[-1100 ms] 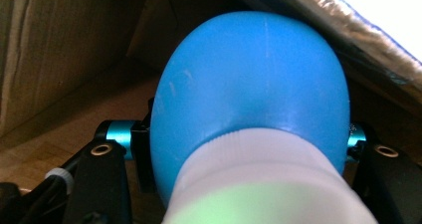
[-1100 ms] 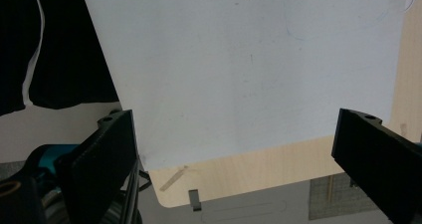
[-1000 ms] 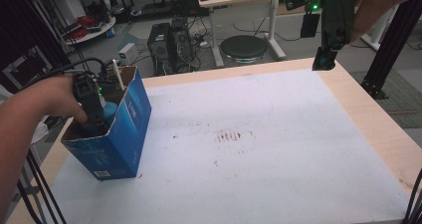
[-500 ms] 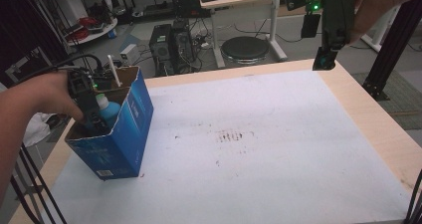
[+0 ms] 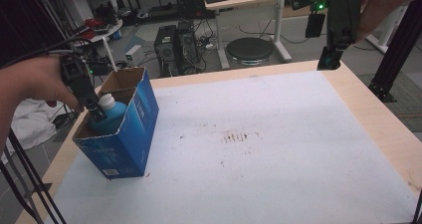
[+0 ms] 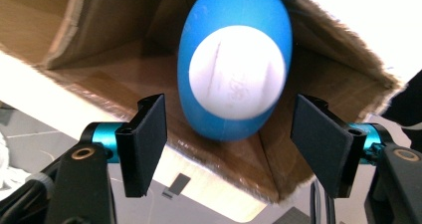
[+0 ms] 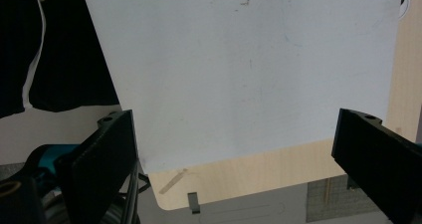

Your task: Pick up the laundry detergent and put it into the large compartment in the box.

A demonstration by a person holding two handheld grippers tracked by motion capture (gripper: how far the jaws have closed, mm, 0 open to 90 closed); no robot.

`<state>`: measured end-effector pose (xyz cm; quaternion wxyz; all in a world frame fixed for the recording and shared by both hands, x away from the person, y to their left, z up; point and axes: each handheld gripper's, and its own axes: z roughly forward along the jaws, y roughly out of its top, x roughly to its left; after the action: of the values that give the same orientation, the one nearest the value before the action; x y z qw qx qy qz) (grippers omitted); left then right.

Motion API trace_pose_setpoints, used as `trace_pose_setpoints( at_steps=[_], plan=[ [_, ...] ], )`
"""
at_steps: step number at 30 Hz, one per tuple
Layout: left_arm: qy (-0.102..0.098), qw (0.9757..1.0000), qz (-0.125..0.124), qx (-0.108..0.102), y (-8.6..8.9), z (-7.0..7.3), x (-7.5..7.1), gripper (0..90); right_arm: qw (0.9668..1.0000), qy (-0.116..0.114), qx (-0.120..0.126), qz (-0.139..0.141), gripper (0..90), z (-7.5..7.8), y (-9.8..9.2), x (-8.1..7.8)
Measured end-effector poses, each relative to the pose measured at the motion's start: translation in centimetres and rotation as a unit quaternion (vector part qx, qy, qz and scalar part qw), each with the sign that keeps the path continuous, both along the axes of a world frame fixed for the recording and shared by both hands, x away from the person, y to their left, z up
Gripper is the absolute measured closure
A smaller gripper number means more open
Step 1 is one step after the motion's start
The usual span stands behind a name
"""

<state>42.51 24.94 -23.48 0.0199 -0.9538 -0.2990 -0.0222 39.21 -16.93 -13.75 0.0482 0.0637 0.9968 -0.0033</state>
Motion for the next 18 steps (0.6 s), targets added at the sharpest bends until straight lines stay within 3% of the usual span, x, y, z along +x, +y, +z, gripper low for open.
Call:
trace_pose_setpoints(
  at_steps=[10, 18],
  plan=[
    [-0.008, 0.9997, -0.021, 0.014, -1.5, 3.1, -1.0, 25.9, 1.0000, 0.000, 0.001, 0.002, 3.1, 0.2, 0.2, 0.0],
    [-0.008, 0.9986, -0.050, 0.014, -3.4, 5.1, -2.2, 17.8, 1.0000, -0.001, 0.002, 0.003, 3.1, 0.3, 0.2, 0.0]
  ],
)
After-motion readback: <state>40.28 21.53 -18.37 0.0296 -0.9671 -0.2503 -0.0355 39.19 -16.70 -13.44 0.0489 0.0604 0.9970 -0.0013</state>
